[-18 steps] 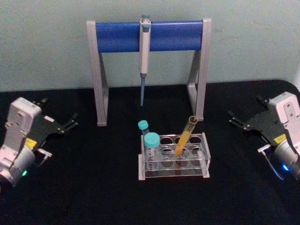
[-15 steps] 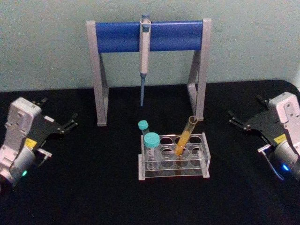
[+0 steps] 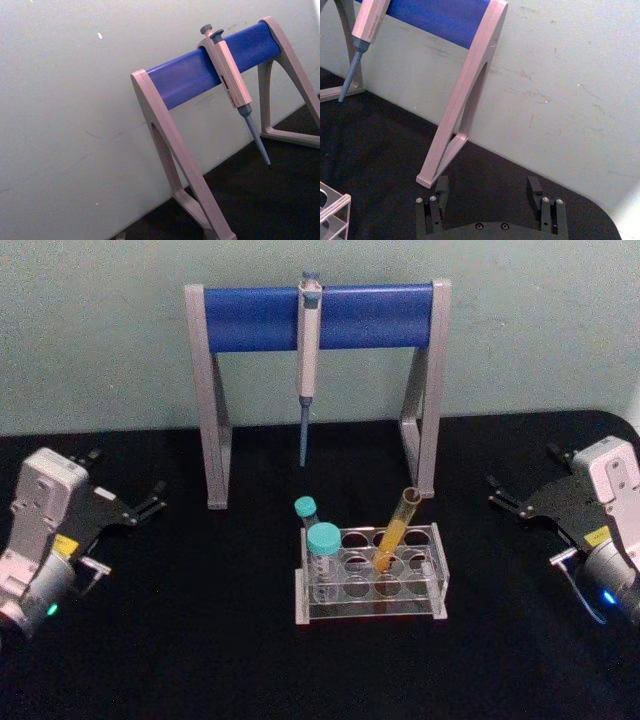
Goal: Pick up the test tube from the test tube rack, shake it, then place it back into the test tube rack.
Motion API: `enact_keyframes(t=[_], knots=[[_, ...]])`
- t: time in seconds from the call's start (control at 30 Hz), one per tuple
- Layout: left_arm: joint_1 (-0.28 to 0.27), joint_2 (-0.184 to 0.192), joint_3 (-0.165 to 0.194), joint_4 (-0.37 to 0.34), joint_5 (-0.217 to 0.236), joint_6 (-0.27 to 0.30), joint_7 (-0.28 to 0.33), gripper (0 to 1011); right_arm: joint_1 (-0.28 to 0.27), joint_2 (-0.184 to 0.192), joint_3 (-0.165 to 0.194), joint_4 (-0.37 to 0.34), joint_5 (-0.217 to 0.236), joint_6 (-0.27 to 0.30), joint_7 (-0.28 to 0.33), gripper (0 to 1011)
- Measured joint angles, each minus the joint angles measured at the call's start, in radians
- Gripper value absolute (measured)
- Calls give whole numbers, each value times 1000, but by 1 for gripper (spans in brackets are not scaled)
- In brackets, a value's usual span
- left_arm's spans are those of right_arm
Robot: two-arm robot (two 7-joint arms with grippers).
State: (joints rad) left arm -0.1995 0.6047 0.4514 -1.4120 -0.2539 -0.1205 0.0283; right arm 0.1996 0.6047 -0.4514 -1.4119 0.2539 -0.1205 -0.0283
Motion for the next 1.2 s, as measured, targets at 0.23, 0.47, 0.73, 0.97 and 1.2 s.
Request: enact_keyframes(t=[0.23,0.47,0.73,0.97,1.2], knots=[[0,0,0,0,0,0,0,1001,0,0,0,0,0,0,0,1000],[0,0,0,0,0,0,0,1001,0,0,0,0,0,0,0,1000],[0,0,0,0,0,0,0,1002,0,0,0,0,0,0,0,1000],[0,0,0,0,0,0,0,1001,0,0,0,0,0,0,0,1000],[0,0,0,0,0,0,0,1001,0,0,1,0,0,0,0,1000]])
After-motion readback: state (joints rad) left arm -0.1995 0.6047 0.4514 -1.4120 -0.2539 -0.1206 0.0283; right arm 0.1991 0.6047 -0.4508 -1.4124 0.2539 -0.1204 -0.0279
